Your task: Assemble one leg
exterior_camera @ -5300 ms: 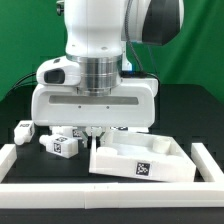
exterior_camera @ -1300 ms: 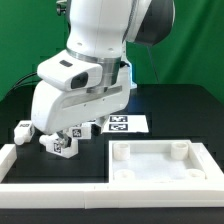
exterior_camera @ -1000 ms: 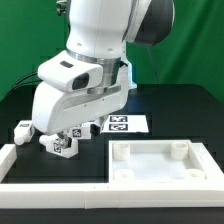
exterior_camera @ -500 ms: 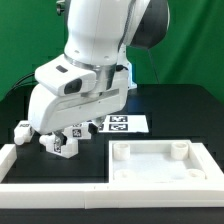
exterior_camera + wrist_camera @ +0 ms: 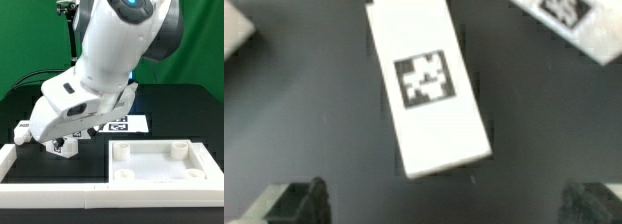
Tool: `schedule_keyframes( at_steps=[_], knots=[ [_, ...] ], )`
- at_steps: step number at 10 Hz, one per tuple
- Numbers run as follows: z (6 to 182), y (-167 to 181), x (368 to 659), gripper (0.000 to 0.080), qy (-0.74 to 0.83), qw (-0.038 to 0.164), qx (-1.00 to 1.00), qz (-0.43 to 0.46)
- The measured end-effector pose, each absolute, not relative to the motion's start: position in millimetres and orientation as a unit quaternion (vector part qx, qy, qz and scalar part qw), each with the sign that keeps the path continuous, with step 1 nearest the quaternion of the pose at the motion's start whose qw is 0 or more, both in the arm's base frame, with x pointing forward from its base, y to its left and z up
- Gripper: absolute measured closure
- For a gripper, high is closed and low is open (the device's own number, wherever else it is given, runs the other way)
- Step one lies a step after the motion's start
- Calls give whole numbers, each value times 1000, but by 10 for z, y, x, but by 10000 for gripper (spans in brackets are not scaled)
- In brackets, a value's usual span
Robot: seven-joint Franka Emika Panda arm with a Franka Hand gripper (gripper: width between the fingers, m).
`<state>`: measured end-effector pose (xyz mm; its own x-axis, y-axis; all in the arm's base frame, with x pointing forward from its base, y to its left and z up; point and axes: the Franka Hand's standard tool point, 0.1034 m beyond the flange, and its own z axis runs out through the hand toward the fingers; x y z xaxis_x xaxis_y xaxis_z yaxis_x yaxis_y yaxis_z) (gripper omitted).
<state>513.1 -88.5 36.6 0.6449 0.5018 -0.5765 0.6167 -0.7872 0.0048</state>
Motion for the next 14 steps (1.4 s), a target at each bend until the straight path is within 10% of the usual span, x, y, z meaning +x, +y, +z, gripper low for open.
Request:
schedule_keyframes(
  at_steps=[3,12,14],
  knots=[
    [346,-887,5052,150,279,131,873,-377],
    [99,-1059,4906,150,260,129,871,-396],
    [98,-1067,4904,279,259,129,871,-397]
  ],
)
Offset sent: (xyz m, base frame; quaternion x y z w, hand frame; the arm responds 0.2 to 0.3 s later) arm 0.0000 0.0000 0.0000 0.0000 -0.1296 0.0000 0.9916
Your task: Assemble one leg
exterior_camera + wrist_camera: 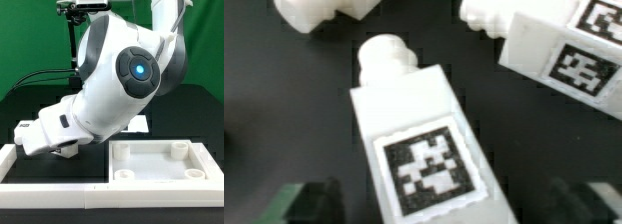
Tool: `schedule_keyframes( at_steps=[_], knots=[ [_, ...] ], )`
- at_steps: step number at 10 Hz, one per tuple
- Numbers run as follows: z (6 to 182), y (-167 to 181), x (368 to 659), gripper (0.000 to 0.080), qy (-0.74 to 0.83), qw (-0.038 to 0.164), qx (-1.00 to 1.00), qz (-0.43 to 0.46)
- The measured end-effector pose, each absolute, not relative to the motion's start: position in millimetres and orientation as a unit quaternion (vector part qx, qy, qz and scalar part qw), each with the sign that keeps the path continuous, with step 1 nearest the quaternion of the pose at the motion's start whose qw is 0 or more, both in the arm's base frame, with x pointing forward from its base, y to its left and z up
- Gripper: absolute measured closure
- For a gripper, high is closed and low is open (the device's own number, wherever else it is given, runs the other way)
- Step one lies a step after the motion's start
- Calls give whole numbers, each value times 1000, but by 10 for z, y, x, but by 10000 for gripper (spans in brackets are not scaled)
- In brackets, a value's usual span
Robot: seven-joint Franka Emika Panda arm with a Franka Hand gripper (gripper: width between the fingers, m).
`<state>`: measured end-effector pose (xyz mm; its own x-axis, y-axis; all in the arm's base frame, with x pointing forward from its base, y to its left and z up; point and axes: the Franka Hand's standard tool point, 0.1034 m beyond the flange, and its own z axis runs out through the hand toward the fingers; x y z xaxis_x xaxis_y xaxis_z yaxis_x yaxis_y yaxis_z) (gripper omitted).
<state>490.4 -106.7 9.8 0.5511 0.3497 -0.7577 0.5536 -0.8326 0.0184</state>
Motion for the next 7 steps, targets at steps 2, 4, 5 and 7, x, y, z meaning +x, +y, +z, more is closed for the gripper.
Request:
schedule_keyframes(
  at_steps=[2,4,5,7],
  knots=[
    [98,-1070,4903,515,259,129,871,-397],
    [303,-954,4981,514,259,130,868,-403],
    [526,-859,5076,514,260,129,870,-398],
    [913,-802,5229,514,241,120,877,-399]
  ],
)
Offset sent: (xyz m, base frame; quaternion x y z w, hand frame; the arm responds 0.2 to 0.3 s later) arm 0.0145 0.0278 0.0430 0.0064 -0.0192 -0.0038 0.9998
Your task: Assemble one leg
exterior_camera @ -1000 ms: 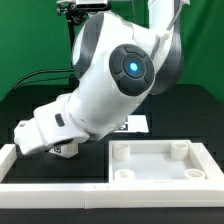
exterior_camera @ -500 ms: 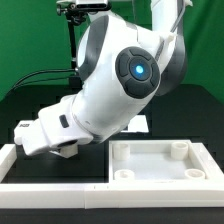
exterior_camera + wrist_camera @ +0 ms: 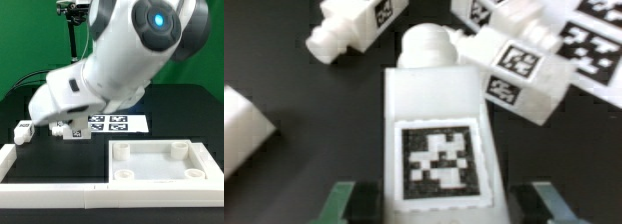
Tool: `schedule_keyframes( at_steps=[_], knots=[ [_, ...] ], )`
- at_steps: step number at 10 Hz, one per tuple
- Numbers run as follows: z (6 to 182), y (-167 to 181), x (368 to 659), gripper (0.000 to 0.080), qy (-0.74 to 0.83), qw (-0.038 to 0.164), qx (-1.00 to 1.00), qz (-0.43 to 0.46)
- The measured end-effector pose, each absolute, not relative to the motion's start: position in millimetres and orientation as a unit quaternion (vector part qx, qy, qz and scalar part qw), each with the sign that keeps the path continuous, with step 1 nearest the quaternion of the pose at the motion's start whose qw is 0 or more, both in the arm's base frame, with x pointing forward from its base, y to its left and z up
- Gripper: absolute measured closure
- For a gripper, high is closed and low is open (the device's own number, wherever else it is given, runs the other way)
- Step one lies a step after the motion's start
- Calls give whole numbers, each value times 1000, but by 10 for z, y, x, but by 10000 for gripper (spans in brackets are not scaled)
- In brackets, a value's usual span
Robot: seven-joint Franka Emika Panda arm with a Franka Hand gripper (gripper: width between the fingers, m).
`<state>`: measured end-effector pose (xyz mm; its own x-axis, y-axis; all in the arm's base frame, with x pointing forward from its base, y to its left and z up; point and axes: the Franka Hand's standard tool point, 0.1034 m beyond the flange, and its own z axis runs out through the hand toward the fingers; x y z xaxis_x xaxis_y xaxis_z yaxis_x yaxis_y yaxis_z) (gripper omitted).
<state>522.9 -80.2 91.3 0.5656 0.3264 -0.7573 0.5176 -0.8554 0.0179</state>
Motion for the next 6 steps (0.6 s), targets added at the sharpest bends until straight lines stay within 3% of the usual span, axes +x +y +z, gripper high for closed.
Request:
schedule_keyframes(
  at_steps=[1,3,5,6],
  knots=[
    [966,-802,5277,514,237,120,878,-398],
    [894,-875,5187,514,215,82,882,-411],
    [893,-923,5159,514,173,29,891,-419],
    [945,-804,5118,514,134,25,893,-429]
  ],
)
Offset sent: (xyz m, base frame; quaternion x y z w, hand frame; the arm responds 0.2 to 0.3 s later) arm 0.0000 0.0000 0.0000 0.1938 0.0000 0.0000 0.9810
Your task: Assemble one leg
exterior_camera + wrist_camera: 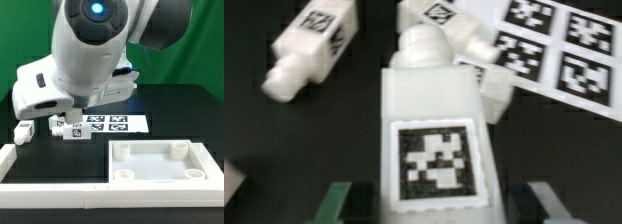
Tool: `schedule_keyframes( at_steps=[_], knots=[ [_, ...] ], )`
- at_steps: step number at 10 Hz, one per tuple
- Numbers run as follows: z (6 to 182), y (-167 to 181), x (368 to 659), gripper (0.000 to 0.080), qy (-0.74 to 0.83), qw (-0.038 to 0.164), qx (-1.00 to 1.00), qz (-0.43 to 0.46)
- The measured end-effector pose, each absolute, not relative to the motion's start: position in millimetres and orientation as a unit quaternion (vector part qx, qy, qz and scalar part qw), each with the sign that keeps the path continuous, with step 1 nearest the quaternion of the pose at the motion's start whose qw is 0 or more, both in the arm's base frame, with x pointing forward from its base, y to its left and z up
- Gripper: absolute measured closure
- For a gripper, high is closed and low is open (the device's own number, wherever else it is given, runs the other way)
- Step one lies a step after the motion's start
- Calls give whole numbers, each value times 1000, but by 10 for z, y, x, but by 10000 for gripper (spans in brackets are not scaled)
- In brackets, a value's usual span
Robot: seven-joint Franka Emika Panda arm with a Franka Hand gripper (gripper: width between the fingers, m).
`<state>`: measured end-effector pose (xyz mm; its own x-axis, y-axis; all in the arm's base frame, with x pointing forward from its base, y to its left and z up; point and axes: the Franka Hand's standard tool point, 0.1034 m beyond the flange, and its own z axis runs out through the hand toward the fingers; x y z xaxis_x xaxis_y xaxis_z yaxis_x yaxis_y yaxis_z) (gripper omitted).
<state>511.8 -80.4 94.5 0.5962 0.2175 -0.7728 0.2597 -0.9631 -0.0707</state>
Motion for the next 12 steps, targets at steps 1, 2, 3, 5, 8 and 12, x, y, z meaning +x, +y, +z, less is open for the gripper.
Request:
schedule_keyframes(
  at_steps=[1,2,3,5,8,12],
  knots=[
    [1083,-539,5105,514,95,-13,892,-441],
    [1186,-357,5217,514,57,-28,901,-430],
    [1257,-307,5273,514,46,-39,903,-426],
    [1251,-376,5312,512,42,-37,906,-419],
    [1234,-377,5383,512,41,-33,915,-400],
    [1421,252,5746,512,-46,-19,965,-258]
  ],
)
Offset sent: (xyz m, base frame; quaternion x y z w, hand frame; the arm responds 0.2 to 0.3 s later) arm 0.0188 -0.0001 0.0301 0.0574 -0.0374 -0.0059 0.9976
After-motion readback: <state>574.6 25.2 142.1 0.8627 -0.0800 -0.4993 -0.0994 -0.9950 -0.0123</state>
